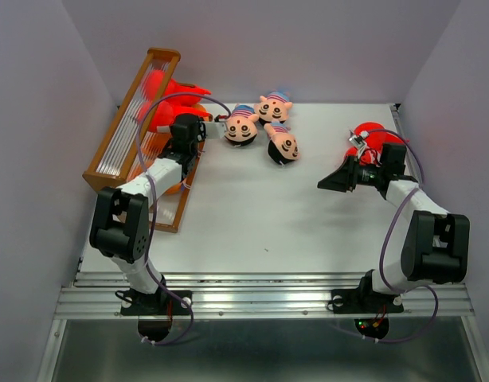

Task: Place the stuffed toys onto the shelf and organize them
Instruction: Place the stuffed toy onto shelf

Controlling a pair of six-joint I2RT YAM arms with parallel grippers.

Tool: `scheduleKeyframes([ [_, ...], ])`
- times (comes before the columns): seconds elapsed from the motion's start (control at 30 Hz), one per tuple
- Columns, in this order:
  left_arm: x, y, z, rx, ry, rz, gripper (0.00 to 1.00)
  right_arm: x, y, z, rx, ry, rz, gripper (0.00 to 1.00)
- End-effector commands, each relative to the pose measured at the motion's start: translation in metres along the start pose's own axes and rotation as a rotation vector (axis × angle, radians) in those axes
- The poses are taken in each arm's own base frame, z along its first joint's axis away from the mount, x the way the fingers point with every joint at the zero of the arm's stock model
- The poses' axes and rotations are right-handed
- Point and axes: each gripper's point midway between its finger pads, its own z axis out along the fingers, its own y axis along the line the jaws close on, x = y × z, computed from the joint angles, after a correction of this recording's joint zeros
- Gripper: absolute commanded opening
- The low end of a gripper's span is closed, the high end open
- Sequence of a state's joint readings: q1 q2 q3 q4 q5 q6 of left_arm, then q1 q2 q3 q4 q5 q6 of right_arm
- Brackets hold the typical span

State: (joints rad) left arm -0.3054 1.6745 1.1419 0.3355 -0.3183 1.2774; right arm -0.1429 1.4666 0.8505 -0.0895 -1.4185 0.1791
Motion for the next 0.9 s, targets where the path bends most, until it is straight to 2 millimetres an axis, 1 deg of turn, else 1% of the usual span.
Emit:
scheduleKeyframes([
  [0.0,-0.006,0.036,0.004,-0.099,-0.023,-0.037,0.0,-0.005,0.003,-0.002,-0.02,-0.006,-0.058,0.78],
  [0.13,-0.008,0.037,0.007,-0.11,-0.024,-0.046,0.0,-0.005,0.002,-0.001,-0.02,-0.005,-0.055,0.78],
  [0.33,-0.004,0.04,0.006,-0.132,-0.011,-0.052,0.0,-0.004,0.001,-0.001,-0.022,-0.005,-0.052,0.78],
  [0.4,-0.002,0.039,0.006,-0.134,-0.006,-0.057,0.04,-0.004,0.002,-0.001,-0.023,-0.004,-0.052,0.78],
  [0.43,-0.002,0.039,0.006,-0.134,-0.007,-0.059,0.06,-0.005,0.001,-0.001,-0.022,-0.005,-0.054,0.78],
  [0.5,-0.003,0.039,0.003,-0.135,-0.013,-0.07,0.19,-0.006,0.001,-0.004,-0.017,-0.012,-0.056,0.78],
  [0.53,-0.003,0.041,0.002,-0.14,-0.017,-0.074,0.29,-0.006,0.0,-0.004,-0.016,-0.012,-0.053,0.78],
  [0.67,-0.003,0.048,-0.005,-0.157,-0.025,-0.096,0.42,-0.007,0.002,-0.004,-0.018,-0.012,-0.058,0.78],
  [0.7,-0.003,0.047,-0.007,-0.155,-0.026,-0.1,0.44,-0.006,0.002,-0.004,-0.019,-0.012,-0.058,0.78],
  [0.73,-0.003,0.051,-0.01,-0.164,-0.03,-0.11,0.46,-0.007,0.002,-0.004,-0.019,-0.012,-0.058,0.78],
  [0.83,-0.003,0.053,-0.017,-0.17,-0.04,-0.135,0.52,-0.007,0.003,-0.004,-0.019,-0.013,-0.062,0.78],
  [0.87,-0.003,0.054,-0.018,-0.173,-0.042,-0.143,0.53,-0.008,0.002,-0.006,-0.013,-0.02,-0.063,0.78],
])
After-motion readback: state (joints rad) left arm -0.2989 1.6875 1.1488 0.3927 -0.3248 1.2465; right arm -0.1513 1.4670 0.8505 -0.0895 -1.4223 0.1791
